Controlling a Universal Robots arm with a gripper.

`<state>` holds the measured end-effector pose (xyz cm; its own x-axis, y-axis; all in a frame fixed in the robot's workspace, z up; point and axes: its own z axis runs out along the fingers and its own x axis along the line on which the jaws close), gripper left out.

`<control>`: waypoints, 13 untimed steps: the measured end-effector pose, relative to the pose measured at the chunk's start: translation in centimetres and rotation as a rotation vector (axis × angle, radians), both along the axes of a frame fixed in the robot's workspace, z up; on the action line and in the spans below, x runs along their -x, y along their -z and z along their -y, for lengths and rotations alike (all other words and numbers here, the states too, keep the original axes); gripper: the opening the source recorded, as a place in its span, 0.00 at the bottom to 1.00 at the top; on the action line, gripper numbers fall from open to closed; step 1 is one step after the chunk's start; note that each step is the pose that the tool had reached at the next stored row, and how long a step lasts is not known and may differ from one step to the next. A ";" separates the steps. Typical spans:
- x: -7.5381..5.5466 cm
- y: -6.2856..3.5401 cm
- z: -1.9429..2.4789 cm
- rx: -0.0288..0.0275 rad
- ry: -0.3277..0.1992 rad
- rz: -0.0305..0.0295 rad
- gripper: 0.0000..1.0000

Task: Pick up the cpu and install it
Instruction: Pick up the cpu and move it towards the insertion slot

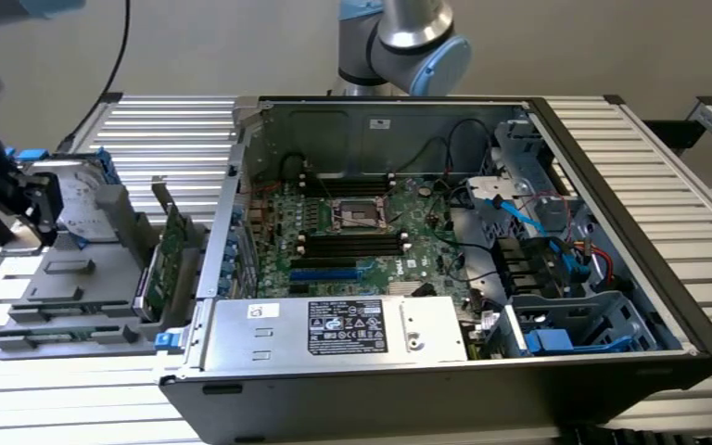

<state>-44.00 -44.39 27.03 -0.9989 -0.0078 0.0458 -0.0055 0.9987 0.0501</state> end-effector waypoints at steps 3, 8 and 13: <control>-0.1 -1.38 -0.02 0.0000 0.000 -0.0009 0.55; -0.4 -3.64 -0.09 0.0000 0.000 -0.0027 0.55; -1.6 -5.52 -0.18 0.0001 0.000 -0.0089 0.55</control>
